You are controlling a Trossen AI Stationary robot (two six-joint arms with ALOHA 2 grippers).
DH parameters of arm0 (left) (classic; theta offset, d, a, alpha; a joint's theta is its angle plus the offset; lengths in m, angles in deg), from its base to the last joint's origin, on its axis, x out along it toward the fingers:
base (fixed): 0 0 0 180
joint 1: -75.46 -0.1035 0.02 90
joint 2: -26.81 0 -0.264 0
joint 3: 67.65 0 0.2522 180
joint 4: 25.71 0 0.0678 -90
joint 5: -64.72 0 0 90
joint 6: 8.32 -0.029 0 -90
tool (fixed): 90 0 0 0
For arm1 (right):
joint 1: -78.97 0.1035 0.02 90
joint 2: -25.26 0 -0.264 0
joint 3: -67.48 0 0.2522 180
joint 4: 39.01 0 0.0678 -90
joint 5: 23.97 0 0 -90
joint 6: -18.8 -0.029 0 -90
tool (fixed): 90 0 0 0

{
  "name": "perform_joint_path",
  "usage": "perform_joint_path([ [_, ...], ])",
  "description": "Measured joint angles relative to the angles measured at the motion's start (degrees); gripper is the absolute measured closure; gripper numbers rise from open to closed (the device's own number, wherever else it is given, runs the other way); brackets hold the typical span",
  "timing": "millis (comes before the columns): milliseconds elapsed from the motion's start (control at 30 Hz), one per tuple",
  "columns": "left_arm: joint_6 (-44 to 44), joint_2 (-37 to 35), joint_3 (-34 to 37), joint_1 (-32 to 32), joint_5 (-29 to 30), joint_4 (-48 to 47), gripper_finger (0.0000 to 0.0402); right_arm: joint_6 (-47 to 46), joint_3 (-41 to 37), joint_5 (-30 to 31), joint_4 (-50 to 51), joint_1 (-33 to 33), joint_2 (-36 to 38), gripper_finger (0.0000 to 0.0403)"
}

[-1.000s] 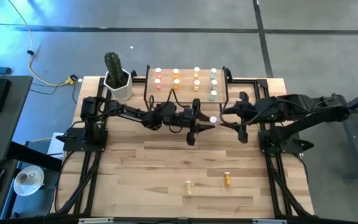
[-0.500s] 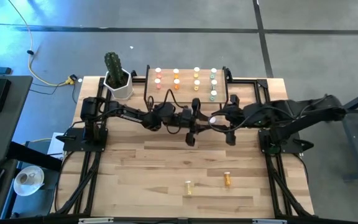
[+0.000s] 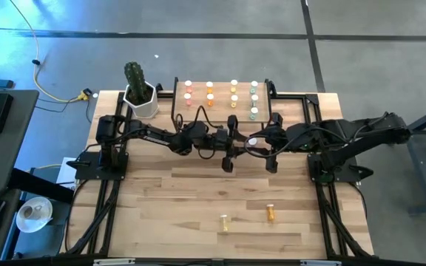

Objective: Pick and place medicine bottles onto shelf by color
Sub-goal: Put the pink pill bottle aligned with other pink pill bottles on the shelf

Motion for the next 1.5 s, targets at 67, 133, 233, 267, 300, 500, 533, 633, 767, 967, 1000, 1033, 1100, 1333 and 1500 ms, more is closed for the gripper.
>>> perform_joint_path([
  [67,-0.52,0.0,0.0,0.0,0.32,0.18,0.0309,0.02,0.0,0.0,0.06,0.0,0.0,0.0223],
  [133,-0.95,0.0,0.0,0.0,1.24,0.22,0.0309,0.17,0.0,0.0,0.14,0.0,0.2,0.023],
  [233,-0.96,0.0,0.0,0.02,2.97,0.41,0.0309,0.57,0.0,0.68,0.17,0.0,0.55,0.0235],
  [267,-0.97,0.0,0.0,0.01,3.14,0.56,0.0309,0.61,0.0,0.99,0.19,0.0,0.63,0.0235],
  [300,-0.96,0.0,-0.02,-0.02,3.17,0.65,0.0309,0.63,0.0,1.3,0.16,0.0,0.76,0.0236],
  [500,-0.96,0.0,-0.02,-0.02,3.25,1.58,0.0309,0.84,0.0,2.39,0.45,0.02,1.34,0.0236],
  [533,-0.96,0.0,-0.02,-0.02,3.23,1.62,0.0309,0.97,0.0,2.41,0.37,0.0,1.36,0.0236],
  [633,-0.96,0.0,-0.02,-0.02,3.19,1.67,0.0309,1.07,0.0,2.41,0.31,0.02,1.36,0.0236],
  [767,-0.96,0.0,-0.02,-0.02,3.19,1.67,0.0309,0.78,0.0,2.47,0.26,0.01,1.36,0.0244],
  [967,-0.96,0.0,-0.02,-0.02,3.19,1.65,0.0309,0.85,0.0,2.4,0.24,0.02,1.36,0.0283],
  [1000,-0.96,0.0,-0.02,-0.02,3.19,1.65,0.0309,0.85,0.0,2.42,0.22,0.02,1.36,0.029],
  [1033,-0.96,0.0,-0.02,-0.02,3.14,1.65,0.0309,0.85,0.0,2.48,0.24,0.02,1.36,0.0296],
  [1100,-0.96,0.0,-0.02,-0.02,3.17,1.63,0.0309,0.85,0.0,2.48,0.22,0.02,1.36,0.0306],
  [1333,-0.94,0.0,-0.03,-0.02,3.17,1.5,0.03,0.67,0.0,2.51,0.24,0.02,1.36,0.0318],
  [1500,-0.91,-0.04,-0.13,-0.02,3.14,-0.35,0.0287,0.63,-0.02,2.36,0.61,0.02,1.36,0.0319],
])
